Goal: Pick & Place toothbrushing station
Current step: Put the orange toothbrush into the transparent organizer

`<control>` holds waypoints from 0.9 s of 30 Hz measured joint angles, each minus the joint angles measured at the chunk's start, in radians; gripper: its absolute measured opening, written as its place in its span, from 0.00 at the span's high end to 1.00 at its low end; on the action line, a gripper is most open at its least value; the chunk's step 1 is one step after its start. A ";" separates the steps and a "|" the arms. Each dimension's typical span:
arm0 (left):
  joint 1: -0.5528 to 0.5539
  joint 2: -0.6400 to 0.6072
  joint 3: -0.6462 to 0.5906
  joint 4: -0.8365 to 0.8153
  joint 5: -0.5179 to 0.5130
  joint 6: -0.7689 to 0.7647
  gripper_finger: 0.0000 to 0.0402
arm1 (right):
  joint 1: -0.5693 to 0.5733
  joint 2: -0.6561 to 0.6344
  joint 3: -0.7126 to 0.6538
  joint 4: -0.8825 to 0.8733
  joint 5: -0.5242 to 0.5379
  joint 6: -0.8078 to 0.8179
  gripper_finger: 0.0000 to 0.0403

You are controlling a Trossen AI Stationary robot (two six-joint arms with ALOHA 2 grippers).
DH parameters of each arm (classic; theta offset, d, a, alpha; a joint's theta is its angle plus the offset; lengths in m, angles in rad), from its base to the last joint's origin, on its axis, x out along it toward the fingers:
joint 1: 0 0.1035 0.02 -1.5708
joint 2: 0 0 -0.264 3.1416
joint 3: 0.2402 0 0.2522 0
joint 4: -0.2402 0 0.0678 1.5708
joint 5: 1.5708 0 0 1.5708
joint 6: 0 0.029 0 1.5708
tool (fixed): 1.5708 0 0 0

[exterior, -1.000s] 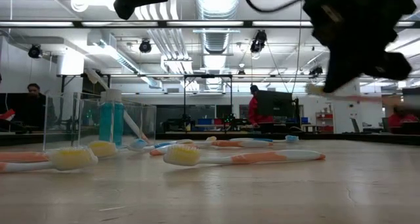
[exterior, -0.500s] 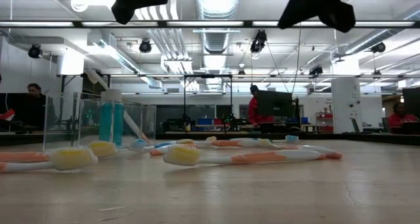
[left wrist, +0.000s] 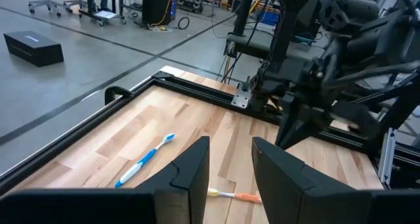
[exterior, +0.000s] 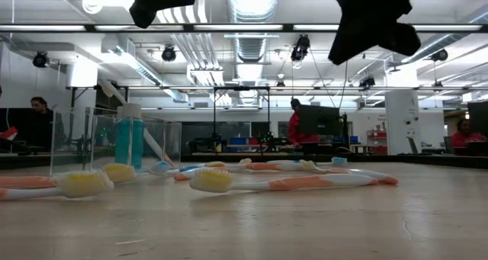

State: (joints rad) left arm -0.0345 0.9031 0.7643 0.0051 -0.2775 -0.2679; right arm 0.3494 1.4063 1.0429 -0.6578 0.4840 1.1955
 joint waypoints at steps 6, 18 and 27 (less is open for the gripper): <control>0.000 0.000 0.000 0.000 0.000 0.004 0.70 | -0.034 0.026 0.000 0.046 -0.018 -0.024 0.74; 0.000 0.000 0.000 -0.002 0.000 0.007 0.70 | -0.157 0.037 0.003 0.070 -0.093 -0.021 0.49; 0.000 0.000 0.000 -0.003 0.000 0.022 0.70 | -0.221 0.037 -0.031 0.060 -0.265 -0.016 0.50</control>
State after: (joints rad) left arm -0.0345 0.9031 0.7643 0.0021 -0.2775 -0.2459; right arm 0.1285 1.4429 1.0120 -0.5982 0.2195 1.1799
